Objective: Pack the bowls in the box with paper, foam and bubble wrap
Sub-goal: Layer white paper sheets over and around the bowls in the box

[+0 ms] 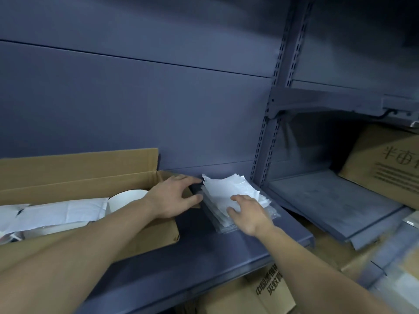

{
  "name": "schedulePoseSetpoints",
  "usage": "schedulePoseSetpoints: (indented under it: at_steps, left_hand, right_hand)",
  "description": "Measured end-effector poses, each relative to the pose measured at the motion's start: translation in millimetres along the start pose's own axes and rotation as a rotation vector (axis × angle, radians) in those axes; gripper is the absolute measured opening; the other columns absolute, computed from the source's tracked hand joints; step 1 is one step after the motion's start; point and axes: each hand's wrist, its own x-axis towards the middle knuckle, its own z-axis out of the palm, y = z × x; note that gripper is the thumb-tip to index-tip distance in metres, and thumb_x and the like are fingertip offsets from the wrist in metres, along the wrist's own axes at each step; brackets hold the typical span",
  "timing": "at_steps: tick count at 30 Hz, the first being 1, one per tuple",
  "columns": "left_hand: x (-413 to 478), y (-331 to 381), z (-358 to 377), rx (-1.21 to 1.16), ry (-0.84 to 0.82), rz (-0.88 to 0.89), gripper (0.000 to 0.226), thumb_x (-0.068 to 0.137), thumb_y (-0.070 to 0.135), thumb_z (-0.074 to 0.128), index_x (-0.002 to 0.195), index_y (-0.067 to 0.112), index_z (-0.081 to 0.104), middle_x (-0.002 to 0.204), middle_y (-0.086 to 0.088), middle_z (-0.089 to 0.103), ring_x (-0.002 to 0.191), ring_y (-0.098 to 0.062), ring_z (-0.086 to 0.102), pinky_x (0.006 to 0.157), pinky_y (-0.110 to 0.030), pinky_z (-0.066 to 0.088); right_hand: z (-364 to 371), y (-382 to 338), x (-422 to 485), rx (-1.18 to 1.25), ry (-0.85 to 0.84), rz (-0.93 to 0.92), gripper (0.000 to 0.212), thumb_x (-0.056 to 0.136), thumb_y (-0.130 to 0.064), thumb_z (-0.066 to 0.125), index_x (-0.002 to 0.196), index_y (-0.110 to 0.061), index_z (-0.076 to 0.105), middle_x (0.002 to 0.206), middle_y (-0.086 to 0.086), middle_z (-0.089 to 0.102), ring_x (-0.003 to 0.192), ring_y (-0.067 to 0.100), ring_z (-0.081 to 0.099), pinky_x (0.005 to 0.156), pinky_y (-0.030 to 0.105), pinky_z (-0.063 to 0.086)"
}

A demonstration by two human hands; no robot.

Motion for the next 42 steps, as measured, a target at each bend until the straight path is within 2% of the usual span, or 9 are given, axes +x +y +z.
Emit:
schedulePoseSetpoints:
  at_steps: [8,13,18,21,23,29,36,40,42]
  left_hand:
    - [-0.5,-6.8,4.8,0.020,0.021,0.004,0.081,0.072,0.074,0.026,0.141,0.035,0.046,0.145,0.010,0.048,0.136,-0.013,0.040,0.114,-0.036,0.032]
    - [0.2,-5.9,3.7,0.041,0.002,0.005,0.069,0.081,0.064,0.035,0.144,0.035,0.042,0.149,0.010,0.044,0.140,-0.012,0.034,0.117,-0.035,0.028]
    - [-3.9,-2.6,-0.2,-0.004,0.018,0.003,0.074,0.079,0.065,0.038,0.146,0.033,0.040,0.149,0.009,0.044,0.142,-0.013,0.033,0.116,-0.036,0.028]
    - [-7.4,-3.2,-4.5,-0.037,0.063,0.015,0.075,0.080,0.058,0.049,0.147,0.026,0.039,0.146,0.007,0.047,0.139,-0.015,0.038,0.114,-0.032,0.032]
    - [-10.6,-5.7,-8.7,-0.050,0.094,0.006,0.072,0.087,0.048,0.060,0.149,0.022,0.035,0.149,0.004,0.044,0.140,-0.016,0.036,0.114,-0.028,0.030]
    - [-30.7,-16.4,-37.3,-0.021,0.164,0.002,0.100,0.084,0.042,0.073,0.157,0.027,0.007,0.158,0.002,0.030,0.144,-0.018,0.028,0.112,-0.030,0.031]
    - [-86.7,-59.5,-78.4,0.142,0.445,-0.135,0.118,0.077,0.037,0.079,0.153,0.040,-0.011,0.164,0.005,0.012,0.150,-0.017,0.016,0.112,-0.039,0.036]
    - [-124.0,-91.7,-102.6,0.240,0.545,-0.200,0.122,0.074,0.046,0.080,0.153,0.040,-0.013,0.165,0.004,0.007,0.151,-0.018,0.014,0.113,-0.040,0.035]
    - [-137.7,-101.8,-109.3,0.275,0.511,-0.196,0.125,0.071,0.057,0.078,0.149,0.045,-0.020,0.165,0.006,0.003,0.152,-0.017,0.011,0.116,-0.040,0.033]
  right_hand:
    - [23.2,-2.4,-1.0,-0.068,0.034,-0.010,0.062,0.094,-0.056,0.044,0.149,-0.026,0.038,0.154,-0.007,0.037,0.140,0.016,0.035,0.115,0.038,0.031]
    - [23.4,-5.5,1.5,-0.073,0.056,-0.004,0.046,0.100,-0.040,0.037,0.144,-0.031,0.046,0.149,-0.009,0.045,0.137,0.015,0.039,0.115,0.039,0.028]
    - [11.2,-9.7,-1.6,0.028,0.155,-0.019,0.041,0.104,-0.028,0.031,0.139,-0.027,0.053,0.142,-0.005,0.053,0.127,0.020,0.050,0.102,0.033,0.042]
    - [-6.6,-18.2,-2.4,0.092,0.306,-0.046,0.033,0.104,-0.022,0.032,0.112,-0.015,0.063,0.107,0.006,0.064,0.101,0.029,0.058,0.080,0.035,0.045]
    - [-23.9,-29.9,-4.7,0.111,0.432,-0.066,0.028,0.103,-0.023,0.034,0.086,-0.013,0.054,0.080,0.003,0.056,0.080,0.029,0.053,0.065,0.035,0.038]
    - [-79.6,-99.6,-24.1,0.486,0.561,-0.165,0.034,0.099,-0.020,0.038,0.067,-0.014,0.031,0.057,-0.002,0.034,0.055,0.016,0.029,0.054,0.035,0.028]
    - [-100.5,-183.3,-35.5,0.895,0.451,-0.224,0.028,0.094,-0.020,0.042,0.078,-0.001,0.031,0.069,0.003,0.027,0.063,0.013,0.025,0.051,0.025,0.024]
    - [-86.6,-213.3,-32.8,1.151,0.234,-0.112,0.023,0.092,-0.020,0.045,0.084,0.002,0.045,0.080,0.018,0.038,0.075,0.023,0.043,0.068,0.041,0.057]
    - [-75.1,-224.1,-34.8,1.281,0.082,-0.057,0.017,0.094,-0.016,0.045,0.083,-0.005,0.052,0.088,0.020,0.050,0.086,0.025,0.059,0.074,0.041,0.061]
